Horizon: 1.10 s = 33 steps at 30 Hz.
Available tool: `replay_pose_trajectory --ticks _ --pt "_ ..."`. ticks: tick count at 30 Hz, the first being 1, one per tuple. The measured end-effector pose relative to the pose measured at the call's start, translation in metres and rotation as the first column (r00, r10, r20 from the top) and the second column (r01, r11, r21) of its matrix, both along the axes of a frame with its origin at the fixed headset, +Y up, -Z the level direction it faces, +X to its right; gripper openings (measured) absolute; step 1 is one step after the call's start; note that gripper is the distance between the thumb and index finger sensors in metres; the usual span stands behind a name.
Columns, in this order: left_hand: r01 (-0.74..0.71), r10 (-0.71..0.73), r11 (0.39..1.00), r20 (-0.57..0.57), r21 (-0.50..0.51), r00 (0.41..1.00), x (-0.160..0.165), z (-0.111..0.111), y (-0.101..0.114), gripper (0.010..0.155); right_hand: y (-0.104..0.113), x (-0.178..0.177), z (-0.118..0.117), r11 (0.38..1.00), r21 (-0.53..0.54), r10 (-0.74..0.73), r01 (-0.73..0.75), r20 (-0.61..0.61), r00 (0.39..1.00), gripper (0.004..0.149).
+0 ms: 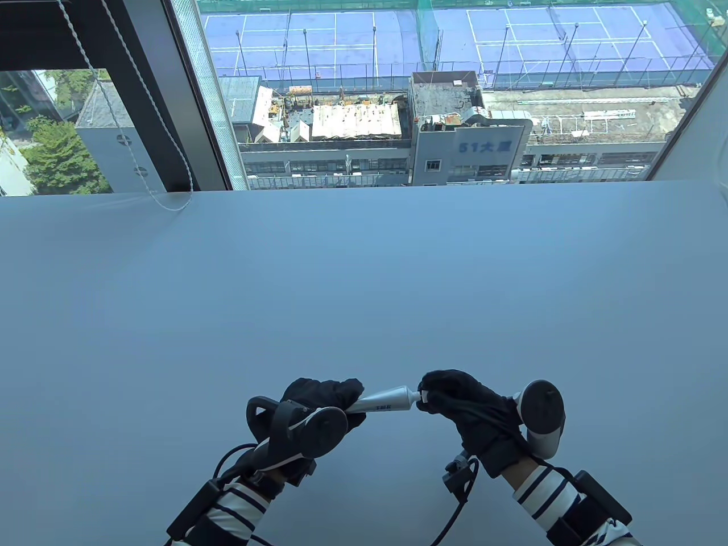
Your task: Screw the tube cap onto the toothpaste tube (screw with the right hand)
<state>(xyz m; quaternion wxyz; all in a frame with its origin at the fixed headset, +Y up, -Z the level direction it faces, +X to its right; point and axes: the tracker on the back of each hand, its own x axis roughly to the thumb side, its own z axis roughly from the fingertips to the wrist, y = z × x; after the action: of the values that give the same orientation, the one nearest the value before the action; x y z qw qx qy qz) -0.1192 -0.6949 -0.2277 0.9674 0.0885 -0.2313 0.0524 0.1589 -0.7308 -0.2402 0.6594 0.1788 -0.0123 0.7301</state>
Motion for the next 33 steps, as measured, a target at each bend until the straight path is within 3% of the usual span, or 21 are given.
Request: replay_pose_trajectory --ticks 8,24,29,33 --pt "0.041 -0.042 0.999 0.019 0.015 0.999 0.006 0.003 -0.003 0.07 0.001 -0.005 0.005 0.984 0.091 0.151 -0.151 -0.003 0.988 0.035" --pt "0.057 -0.057 0.998 0.018 0.011 0.998 0.007 0.004 -0.004 0.07 -0.009 -0.009 0.006 0.978 -0.03 0.209 -0.209 0.005 0.978 0.042" --pt "0.046 -0.046 0.999 0.01 0.01 0.999 0.006 0.003 -0.004 0.07 -0.013 -0.011 0.005 0.981 -0.009 0.192 -0.194 -0.108 0.975 0.064" --pt "0.046 -0.046 0.999 0.001 0.014 0.999 0.005 0.002 -0.003 0.071 -0.014 -0.014 0.003 0.982 -0.016 0.179 -0.186 -0.215 0.96 0.051"
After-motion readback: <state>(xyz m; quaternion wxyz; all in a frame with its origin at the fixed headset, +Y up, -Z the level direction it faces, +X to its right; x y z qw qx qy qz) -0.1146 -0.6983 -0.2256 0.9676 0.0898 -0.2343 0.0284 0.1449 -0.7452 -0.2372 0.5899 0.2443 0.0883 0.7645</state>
